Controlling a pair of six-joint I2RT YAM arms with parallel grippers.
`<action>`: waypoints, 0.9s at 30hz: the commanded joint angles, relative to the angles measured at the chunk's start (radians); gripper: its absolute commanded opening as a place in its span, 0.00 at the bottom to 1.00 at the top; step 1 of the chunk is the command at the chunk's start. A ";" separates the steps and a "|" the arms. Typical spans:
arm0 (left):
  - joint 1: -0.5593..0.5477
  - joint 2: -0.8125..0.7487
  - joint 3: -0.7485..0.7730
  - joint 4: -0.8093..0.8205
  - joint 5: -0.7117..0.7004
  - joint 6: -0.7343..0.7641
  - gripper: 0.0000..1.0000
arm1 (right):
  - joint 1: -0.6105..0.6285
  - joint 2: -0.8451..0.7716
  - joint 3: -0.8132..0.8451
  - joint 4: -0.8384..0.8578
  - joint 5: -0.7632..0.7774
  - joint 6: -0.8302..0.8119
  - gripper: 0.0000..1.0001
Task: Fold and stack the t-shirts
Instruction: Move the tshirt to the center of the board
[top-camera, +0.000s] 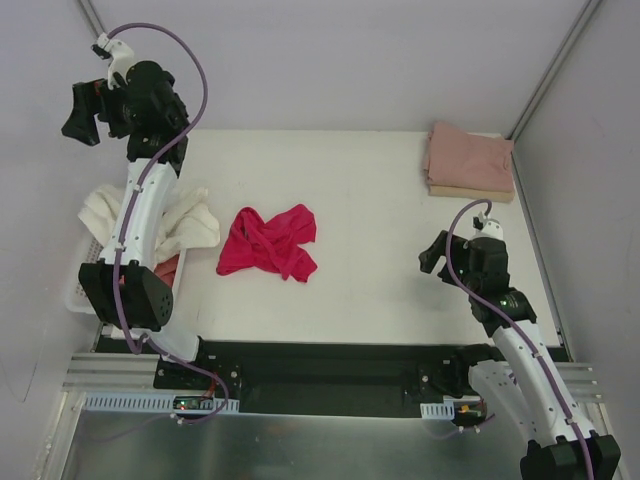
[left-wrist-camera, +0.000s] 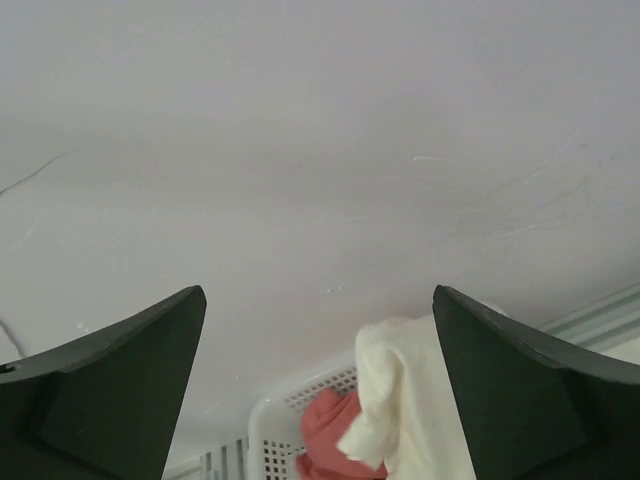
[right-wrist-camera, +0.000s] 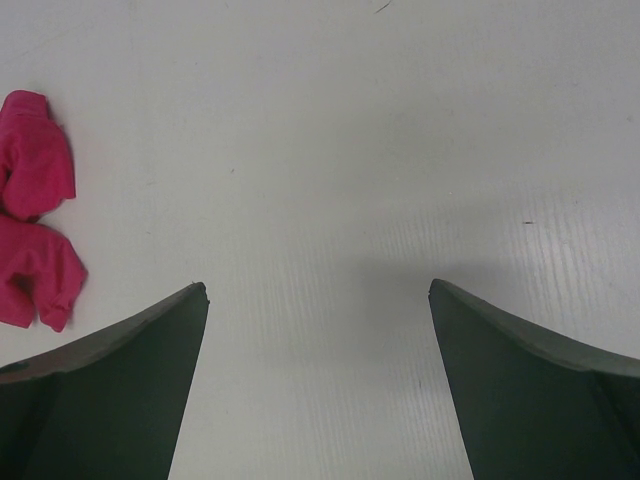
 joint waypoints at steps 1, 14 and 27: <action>-0.047 -0.038 0.094 0.141 -0.087 0.113 0.99 | 0.011 -0.007 0.006 0.035 -0.013 -0.006 0.97; -0.598 0.082 0.175 0.267 -0.046 0.310 0.99 | 0.015 -0.010 0.009 0.038 -0.030 -0.005 0.97; -0.686 0.094 0.295 -0.702 1.910 -0.483 0.99 | 0.019 -0.080 0.015 -0.002 0.002 -0.010 0.97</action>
